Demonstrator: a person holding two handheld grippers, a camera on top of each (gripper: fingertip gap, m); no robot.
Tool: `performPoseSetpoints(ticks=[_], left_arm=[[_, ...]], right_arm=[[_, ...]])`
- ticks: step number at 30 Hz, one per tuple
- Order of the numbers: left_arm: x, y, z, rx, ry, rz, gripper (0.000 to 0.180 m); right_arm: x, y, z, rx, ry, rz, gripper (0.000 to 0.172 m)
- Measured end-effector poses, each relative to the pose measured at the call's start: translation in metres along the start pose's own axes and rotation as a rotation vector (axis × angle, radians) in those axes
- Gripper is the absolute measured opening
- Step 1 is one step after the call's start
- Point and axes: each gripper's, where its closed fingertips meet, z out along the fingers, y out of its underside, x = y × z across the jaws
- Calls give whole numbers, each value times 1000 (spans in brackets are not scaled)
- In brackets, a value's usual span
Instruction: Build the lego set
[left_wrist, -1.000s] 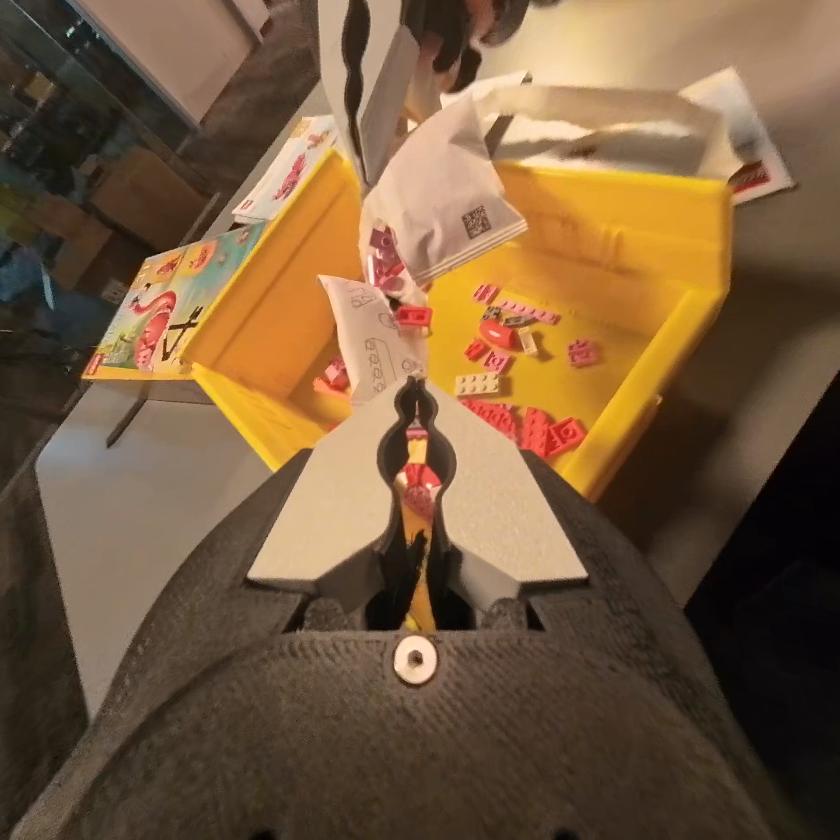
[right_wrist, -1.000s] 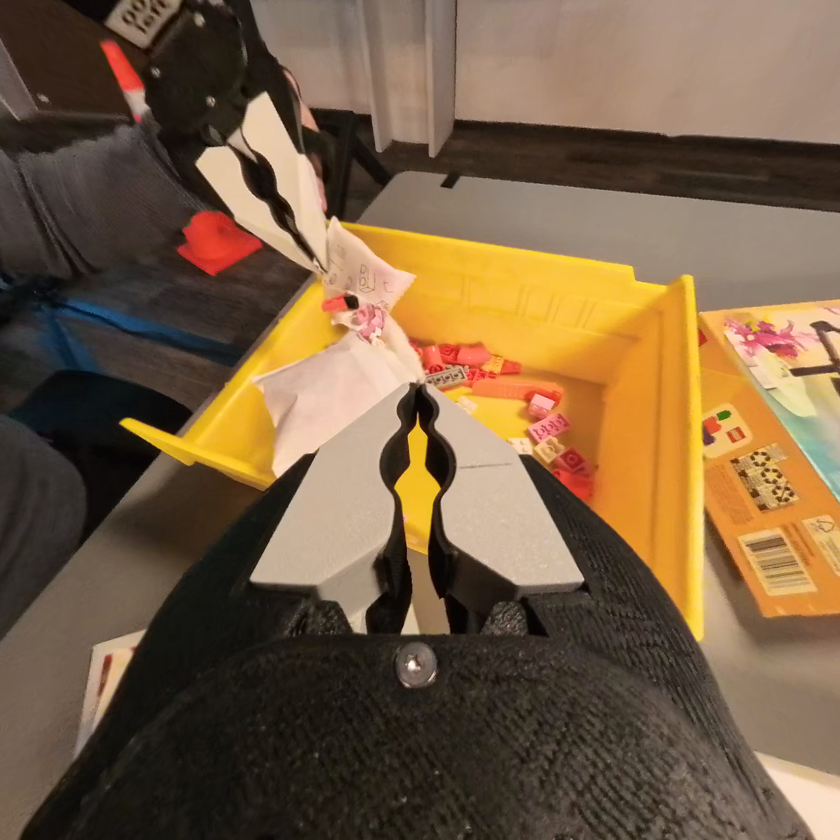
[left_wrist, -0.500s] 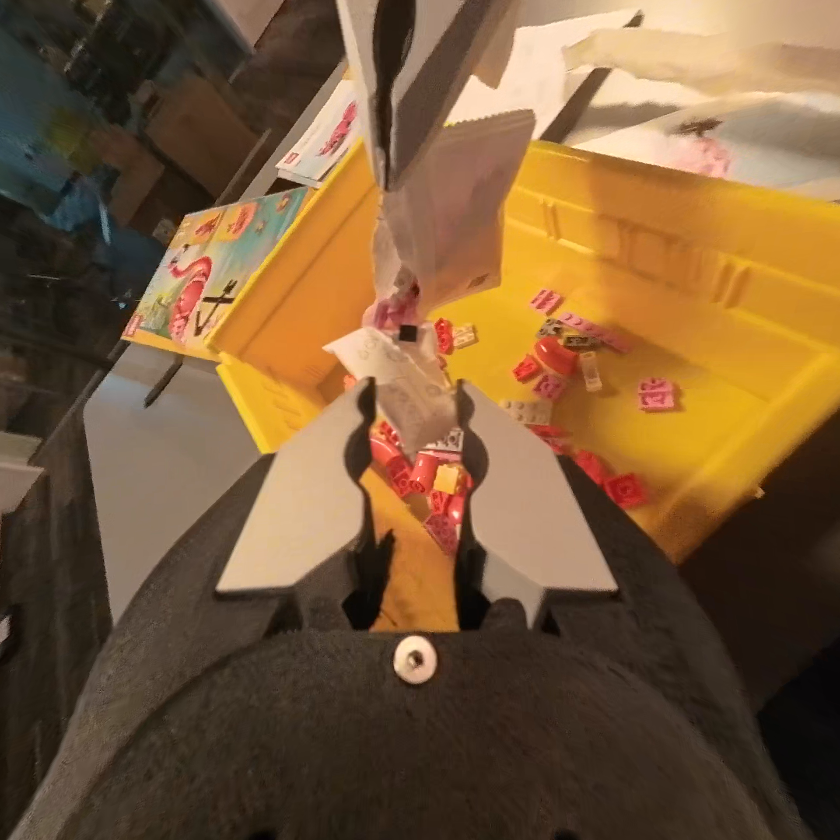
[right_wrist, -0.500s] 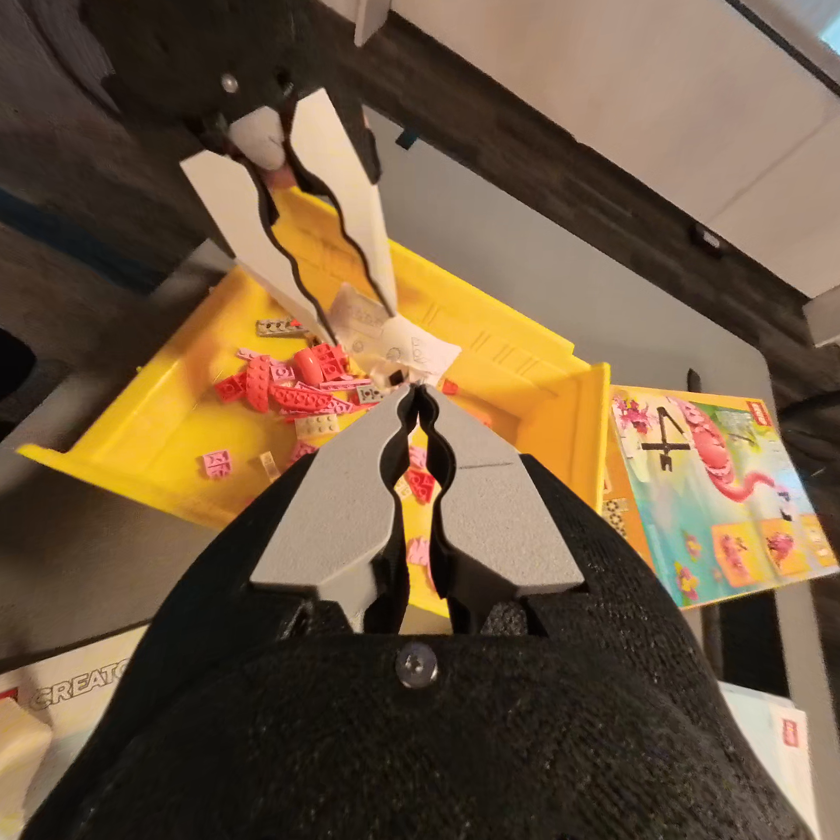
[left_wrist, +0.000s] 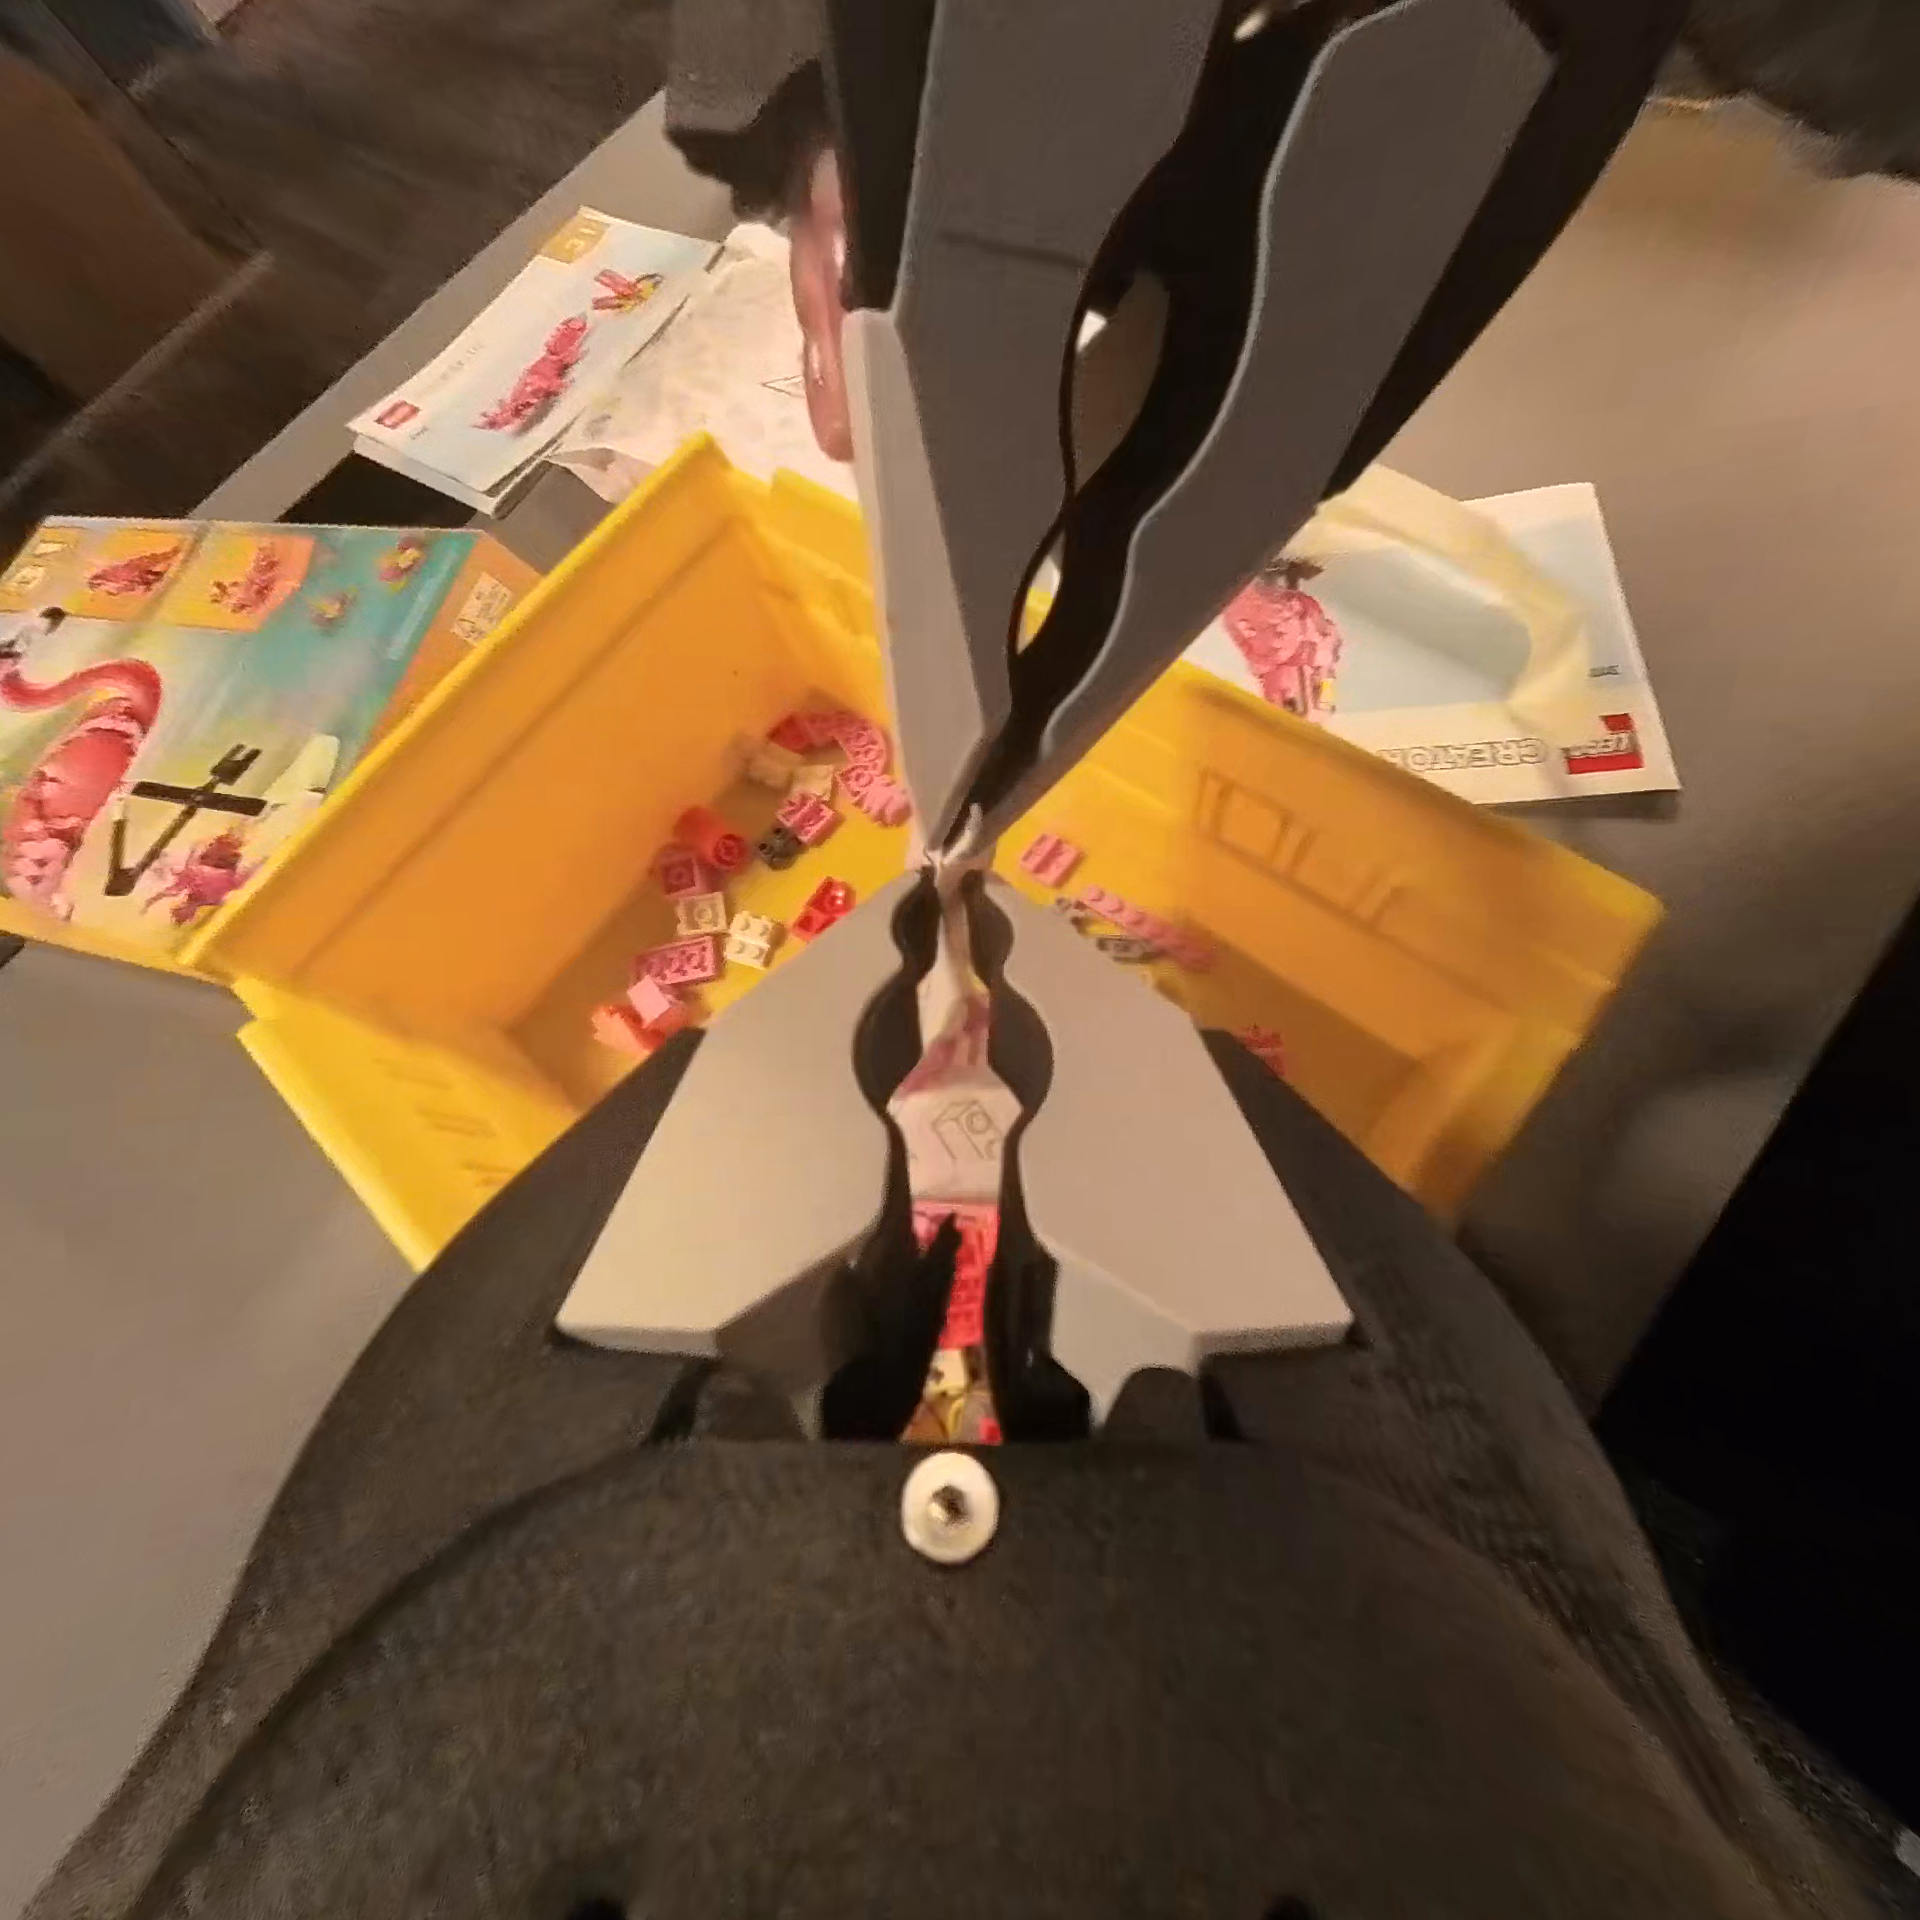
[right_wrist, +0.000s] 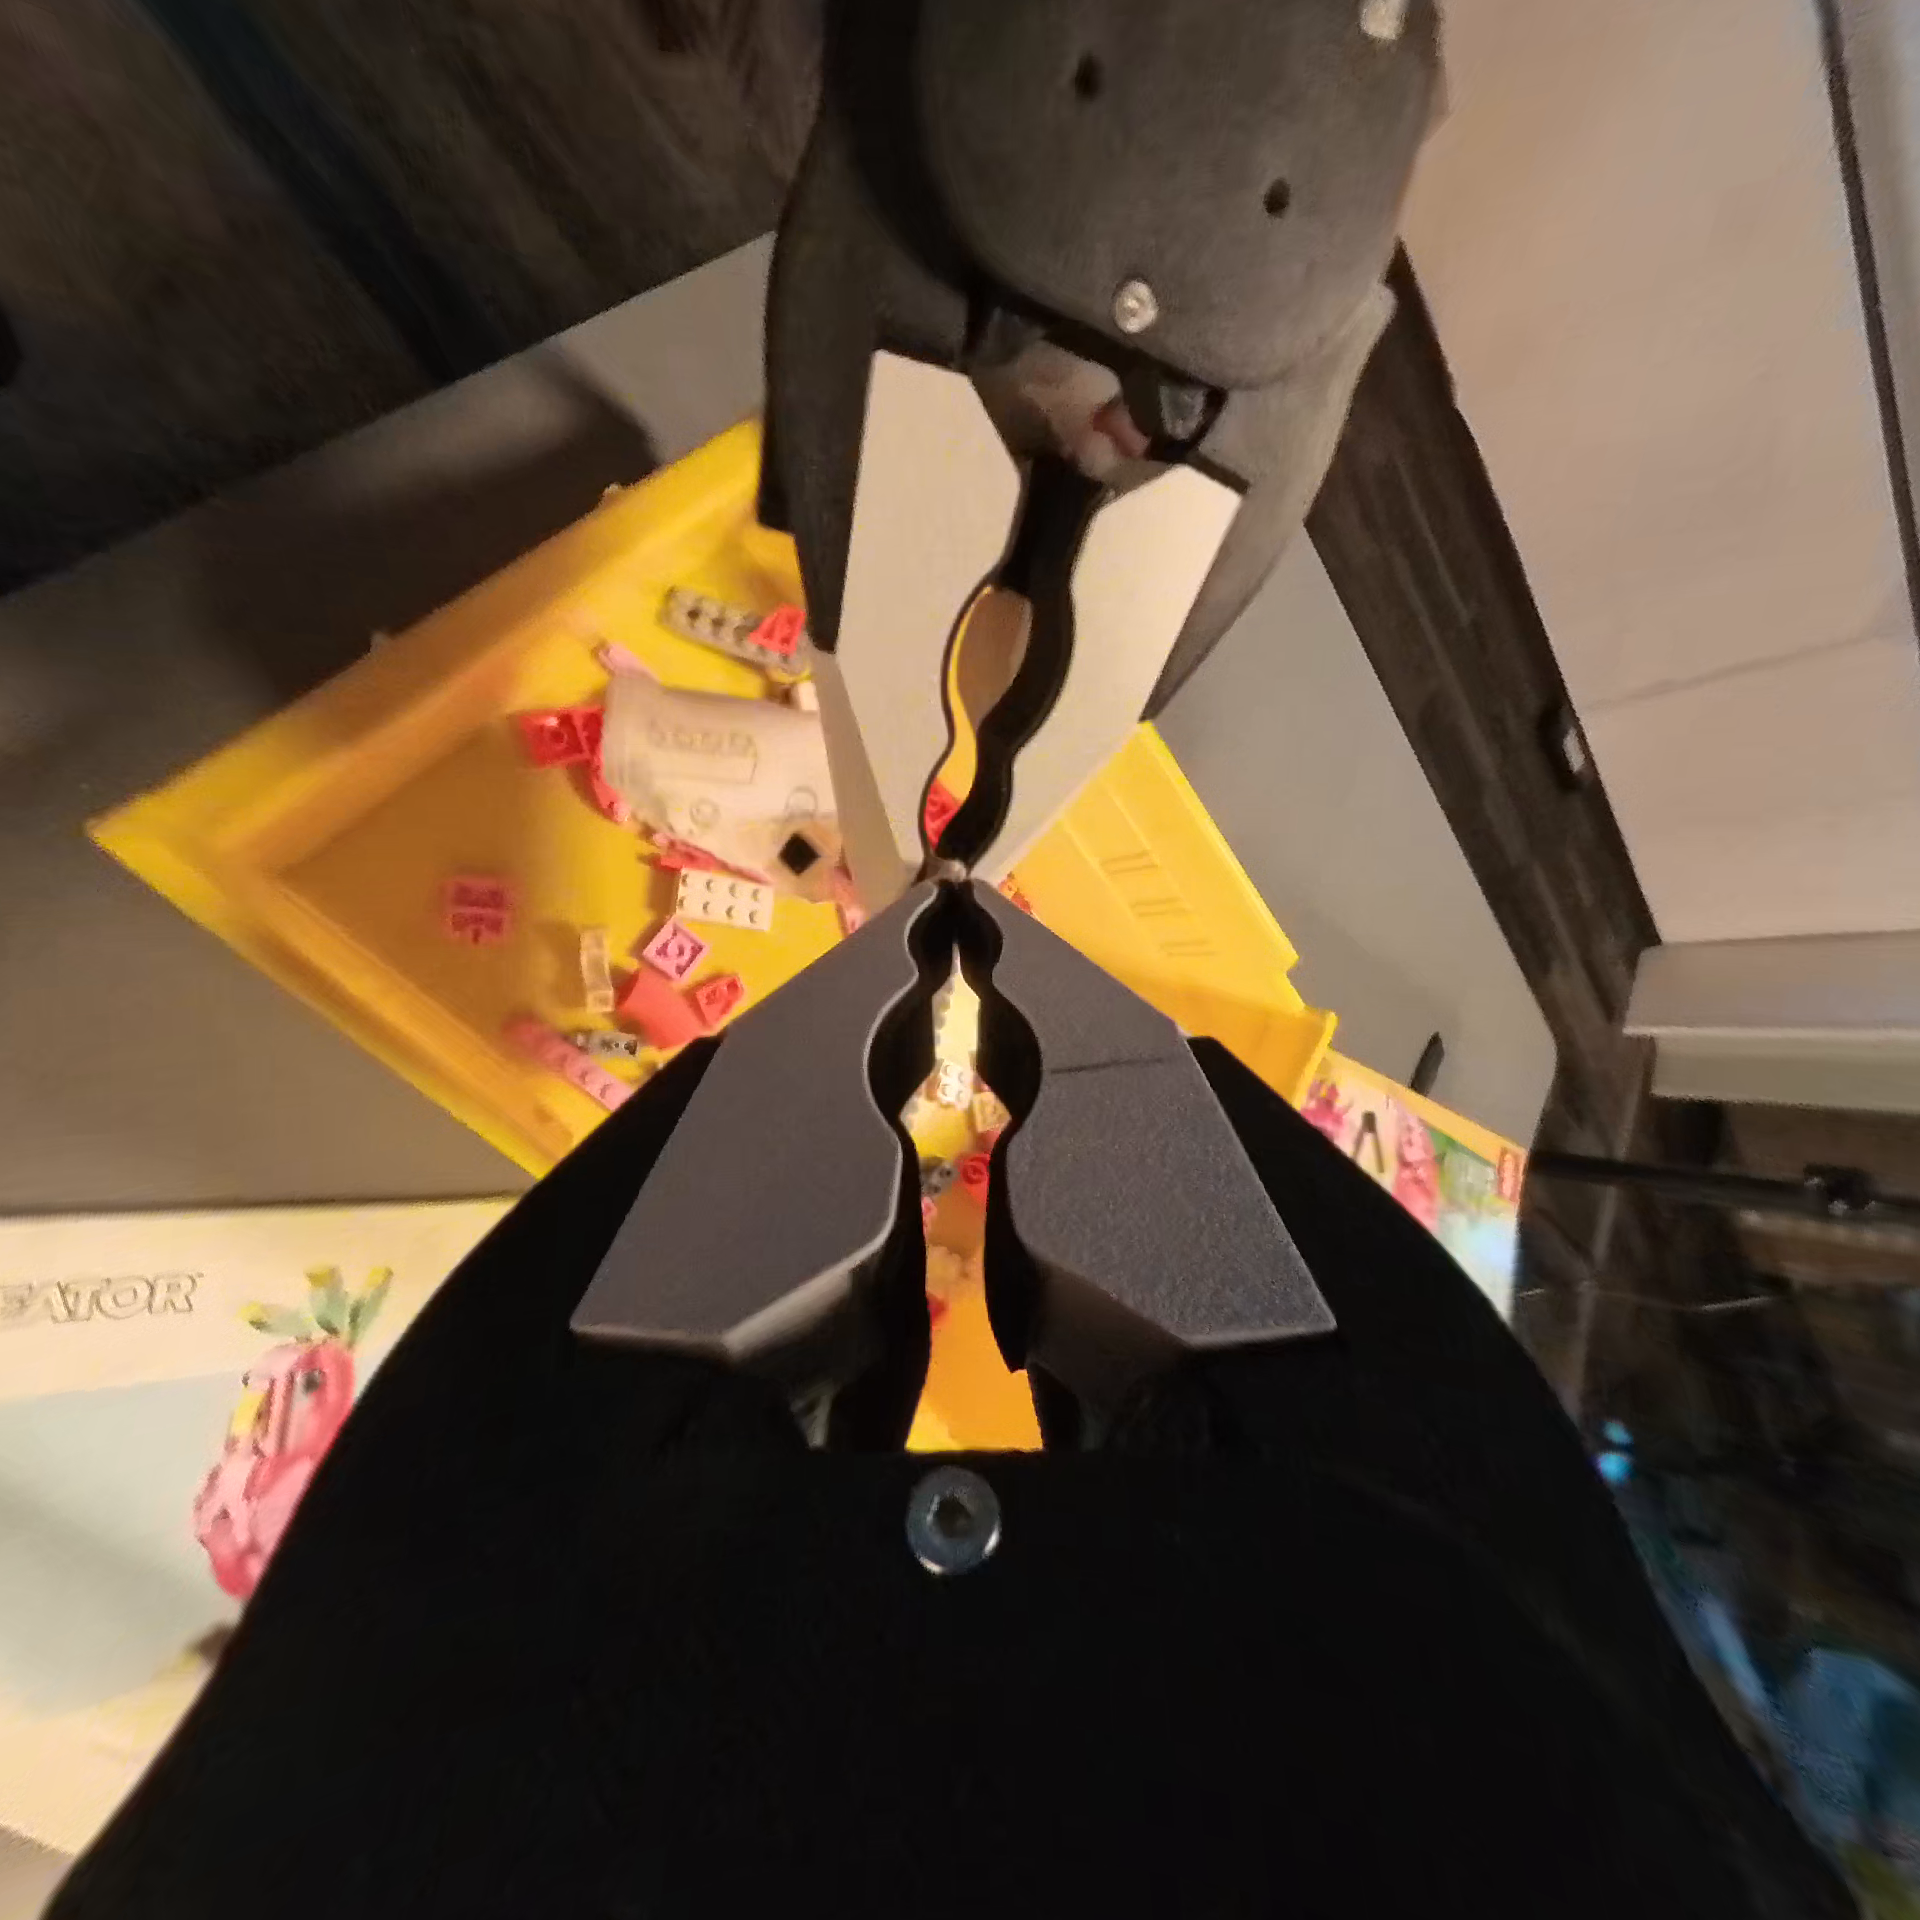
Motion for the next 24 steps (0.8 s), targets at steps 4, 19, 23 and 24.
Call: performPoseSetpoints(ticks=[4, 19, 23, 24], left_arm=[[-20, -5, -7, 60, -97, -41, 0], [-32, -61, -65, 735, 64, -350, 0], [-47, -51, -62, 721, -62, -397, 16], [-52, -46, -62, 694, -141, -361, 30]], right_arm=[[25, -3, -11, 185, 107, 314, 42], [44, 7, -49, 831, -115, 928, 10], [41, 14, -43, 716, -101, 857, 5], [40, 18, -40, 649, -88, 829, 4]])
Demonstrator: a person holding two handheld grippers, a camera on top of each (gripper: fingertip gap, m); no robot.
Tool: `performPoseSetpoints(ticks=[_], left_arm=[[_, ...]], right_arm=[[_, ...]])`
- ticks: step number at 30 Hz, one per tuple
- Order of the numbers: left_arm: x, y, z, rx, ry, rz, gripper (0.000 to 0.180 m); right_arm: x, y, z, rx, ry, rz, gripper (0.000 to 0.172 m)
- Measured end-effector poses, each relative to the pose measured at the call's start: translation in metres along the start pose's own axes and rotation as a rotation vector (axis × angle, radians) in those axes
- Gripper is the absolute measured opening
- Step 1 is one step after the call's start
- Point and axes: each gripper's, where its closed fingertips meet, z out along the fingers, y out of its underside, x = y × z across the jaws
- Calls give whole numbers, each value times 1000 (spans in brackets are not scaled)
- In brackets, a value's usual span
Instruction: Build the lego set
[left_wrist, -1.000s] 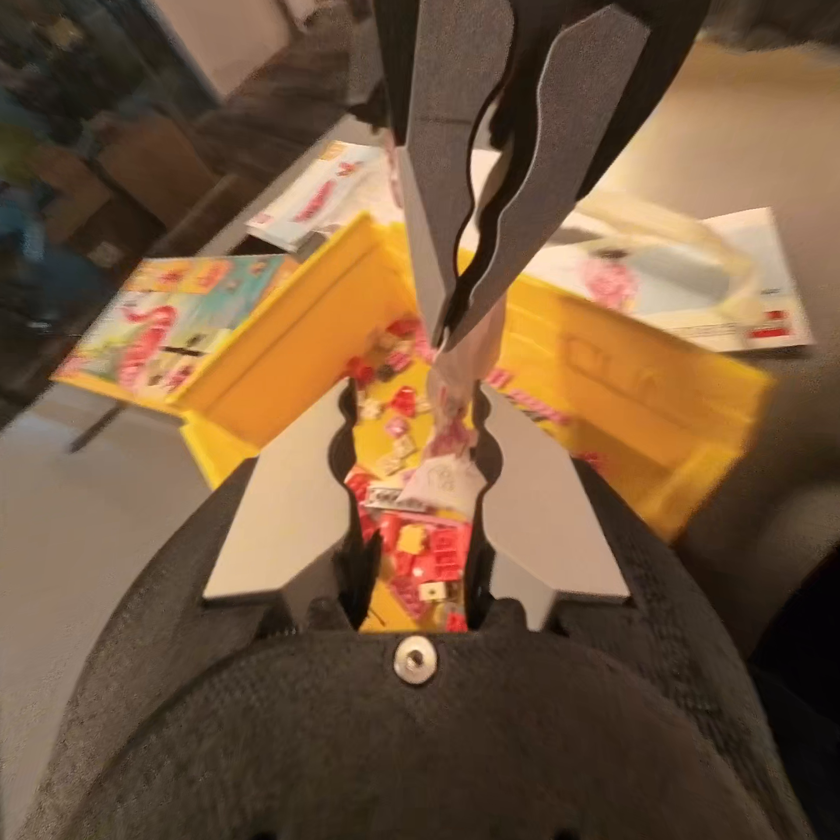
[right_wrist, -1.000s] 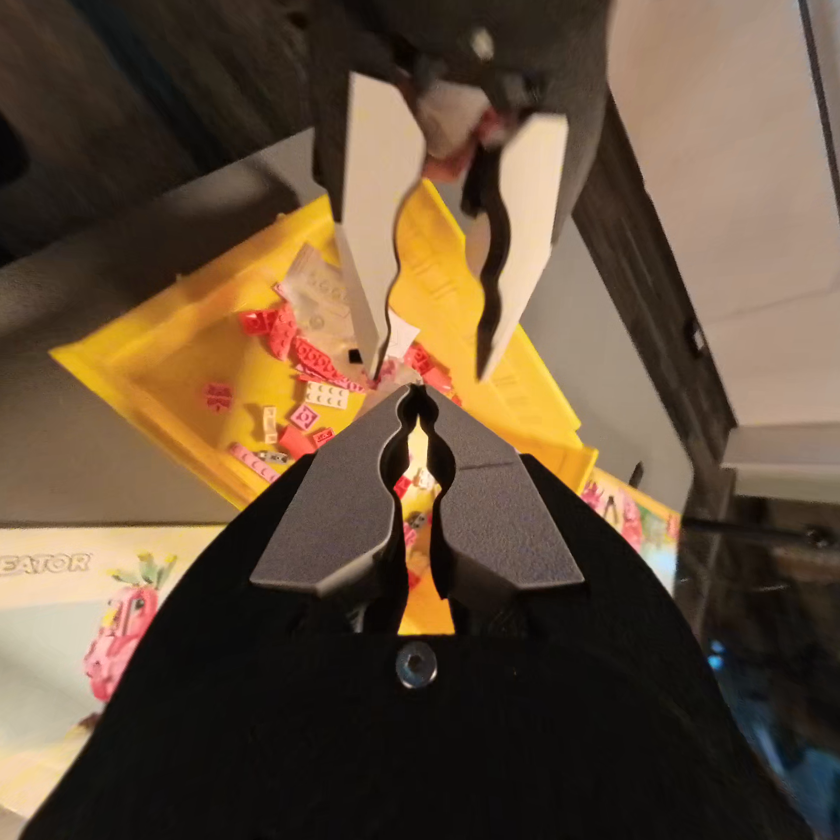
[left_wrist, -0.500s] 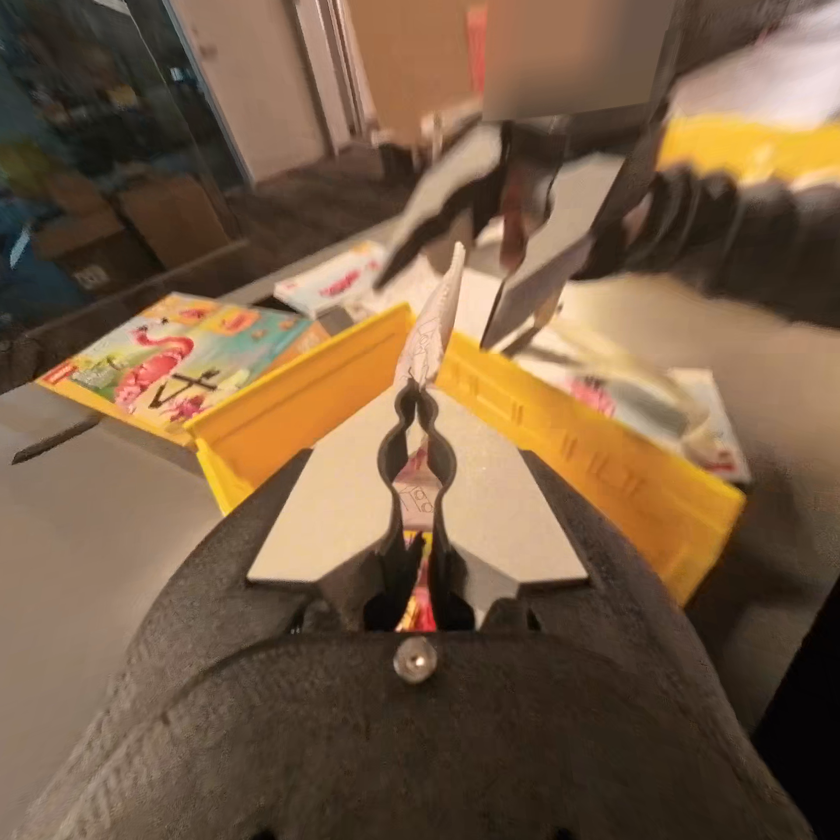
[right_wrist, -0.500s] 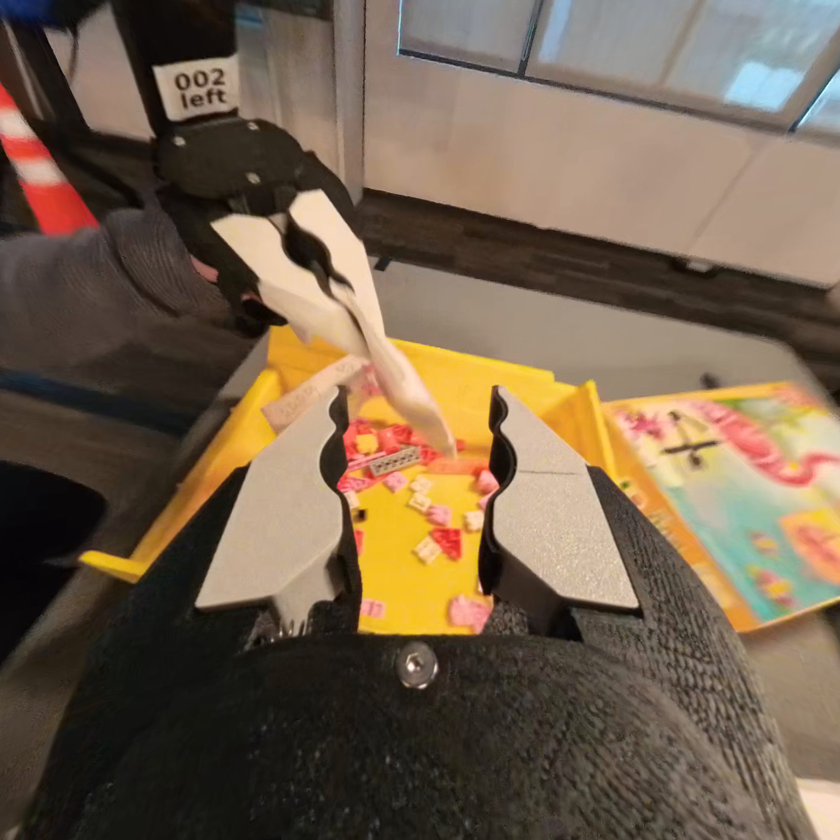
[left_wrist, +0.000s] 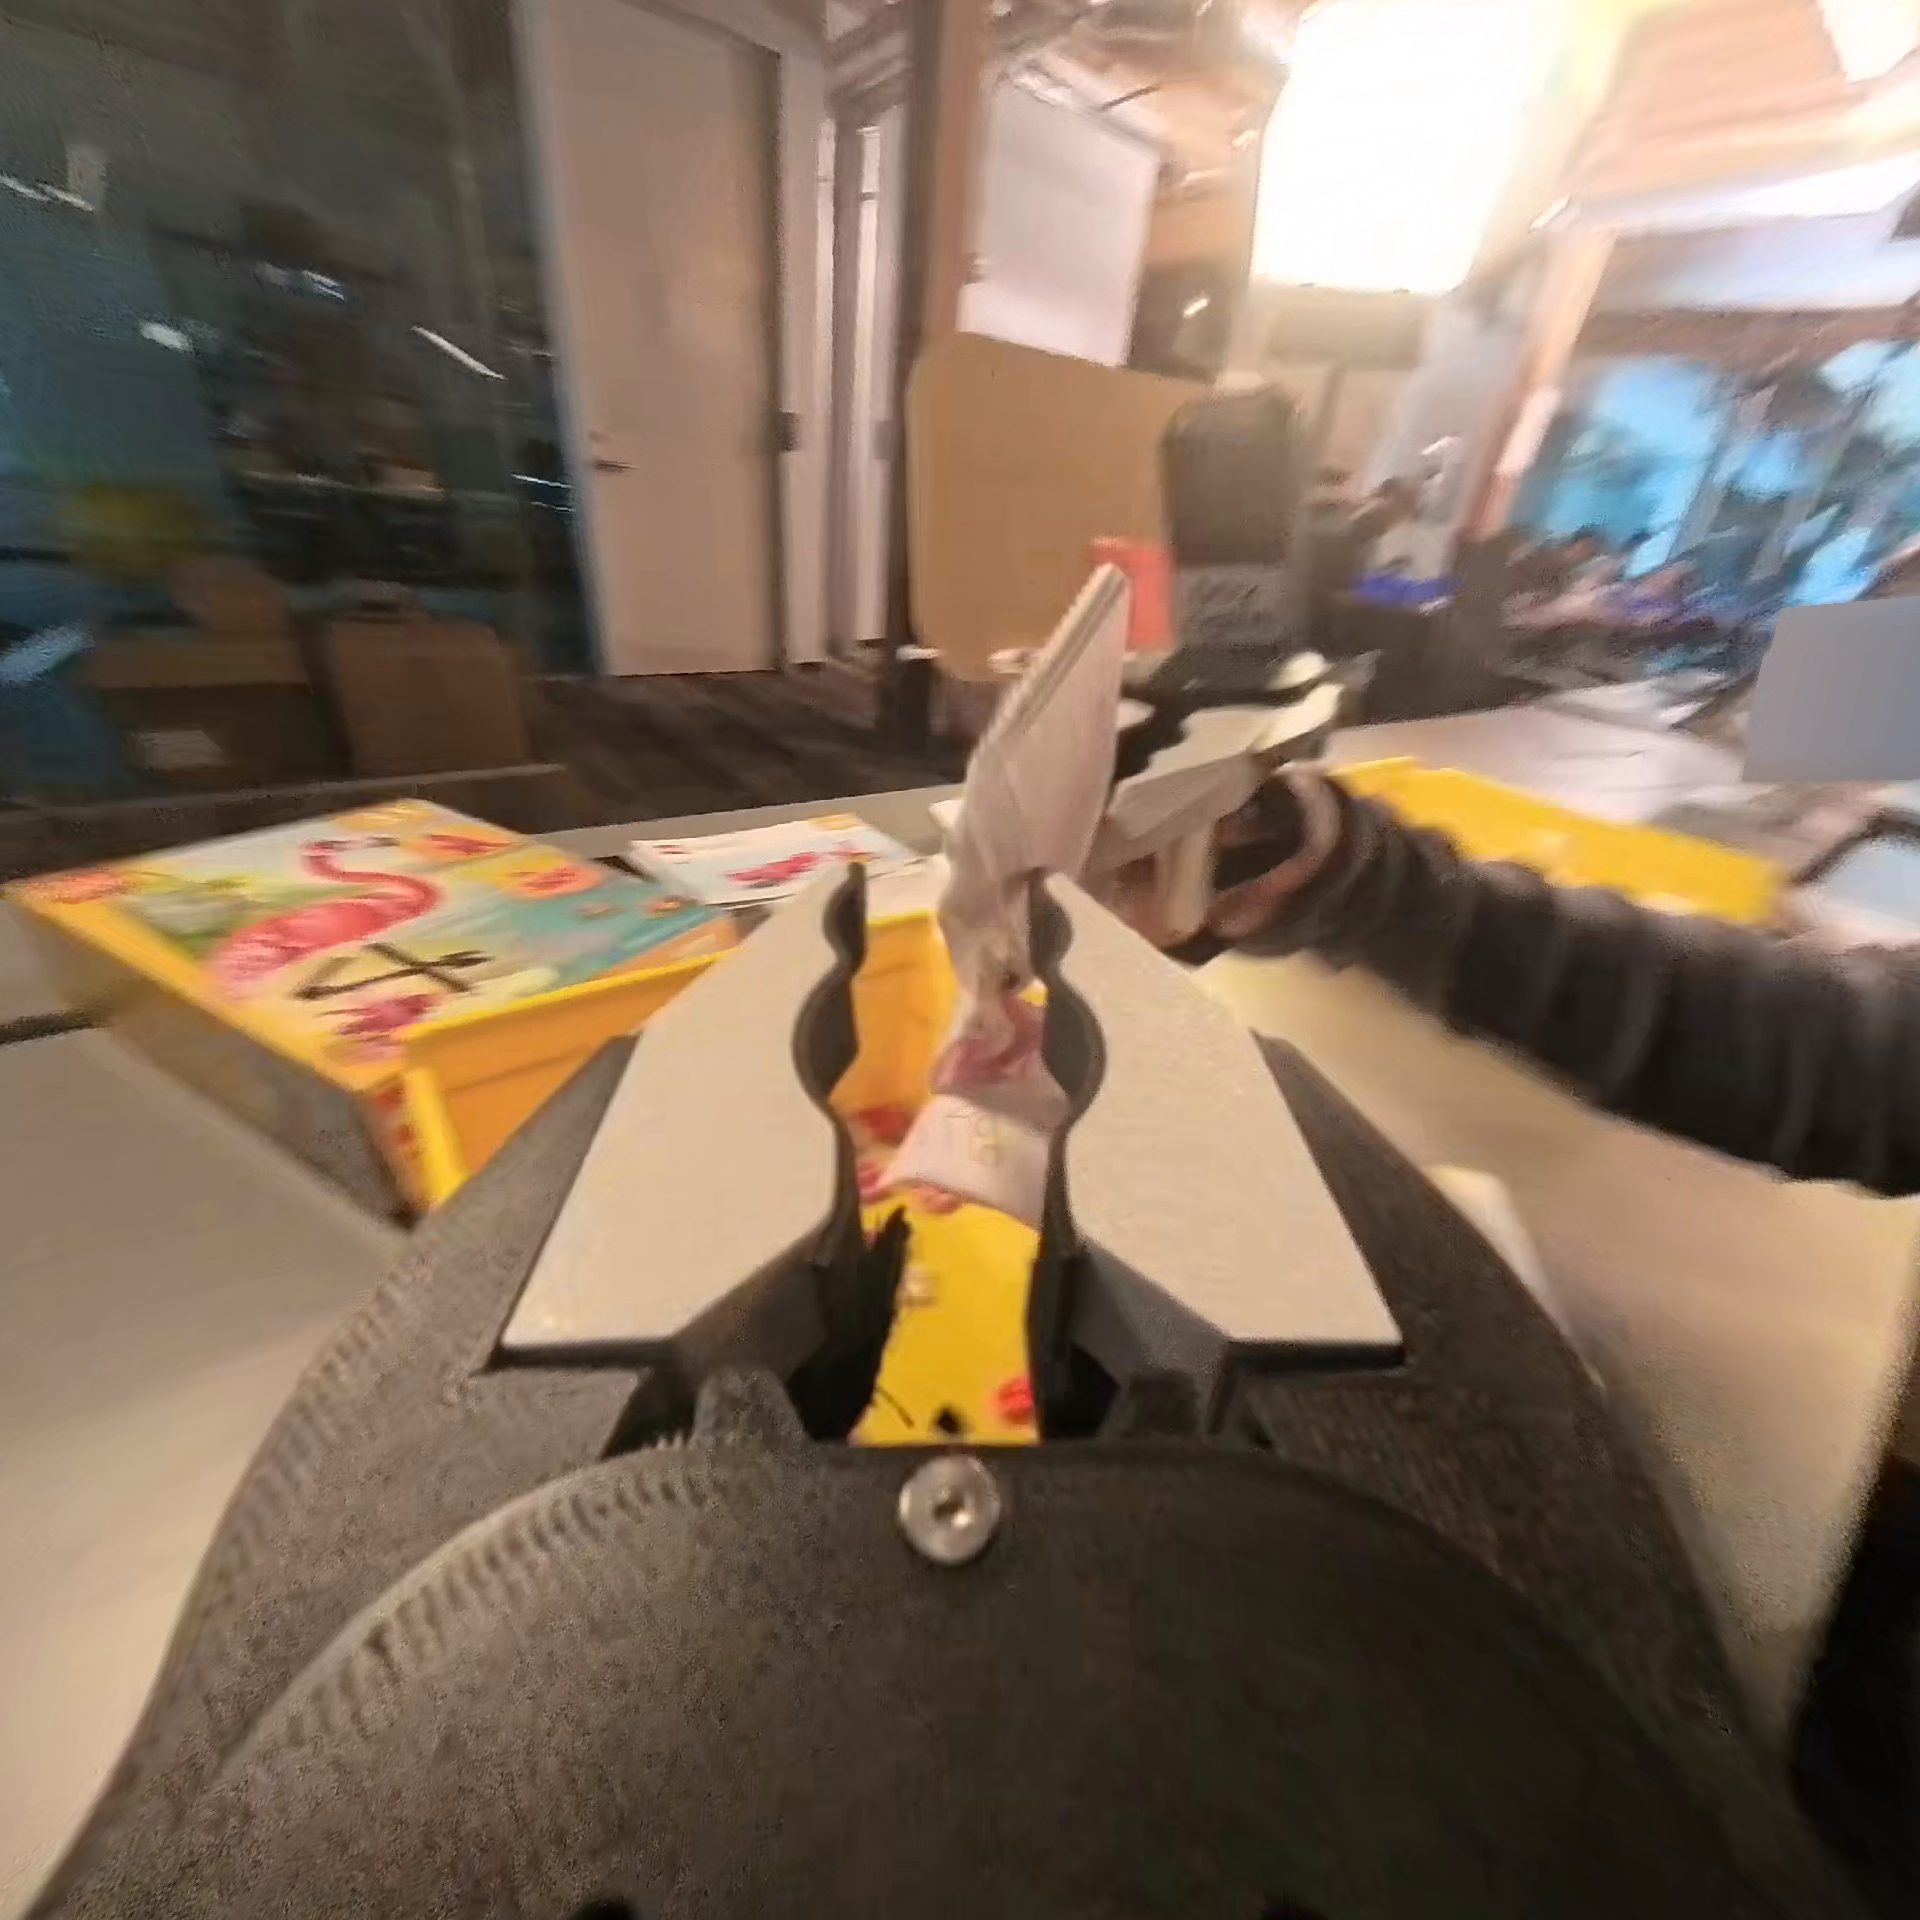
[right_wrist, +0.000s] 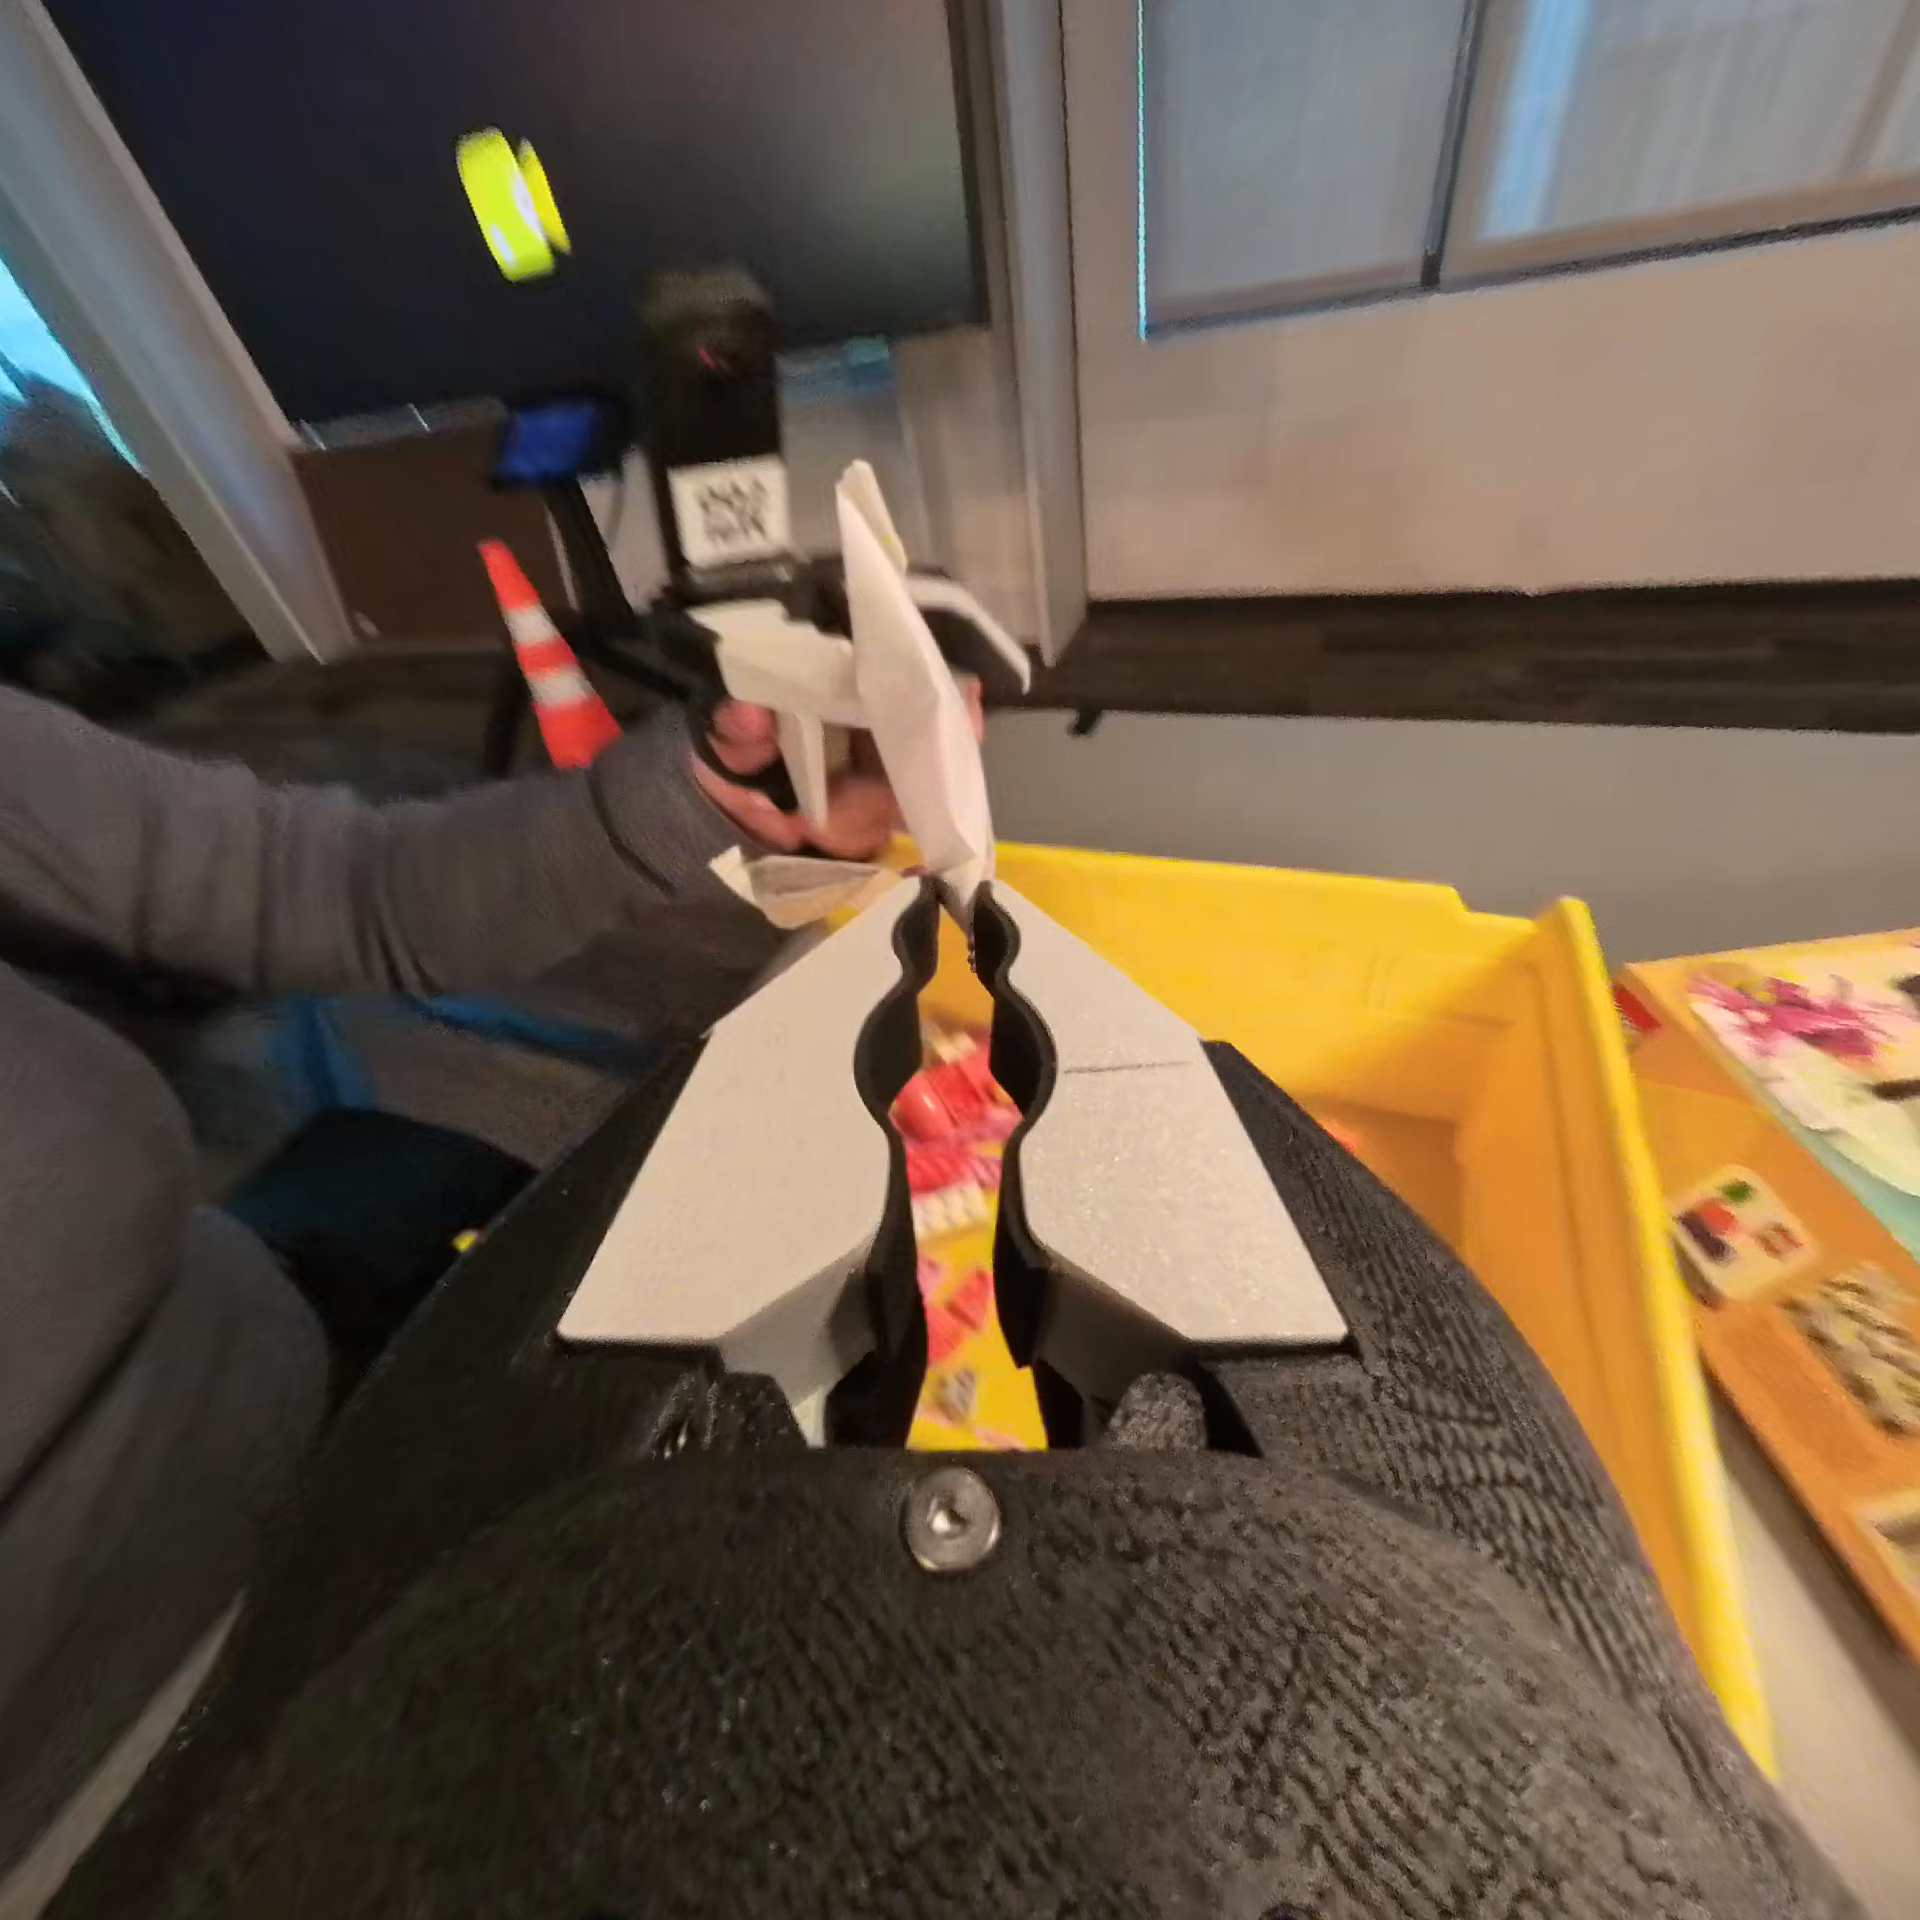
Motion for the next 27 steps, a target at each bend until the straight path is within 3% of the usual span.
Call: performPoseSetpoints(ticks=[2, 4, 9, 20, 24, 27], left_arm=[[-1, 1, -4, -31, -53, 137, 42], [4, 8, -4, -113, -53, 257, 41], [6, 44, -1, -390, -63, 468, 1], [-5, 75, -7, -569, -113, 496, 0], [8, 71, -4, -525, -58, 451, 0], [-12, 68, -9, -537, -191, 497, 0]], right_arm=[[5, 12, 0, -172, 68, -106, 4], [9, 25, 0, -362, 118, -214, 5], [15, 45, -2, -696, 164, -357, 4], [17, 57, 7, -685, 180, -403, 3], [21, 49, 7, -669, 217, -433, 3], [-3, 48, 18, -640, 123, -427, 2]])
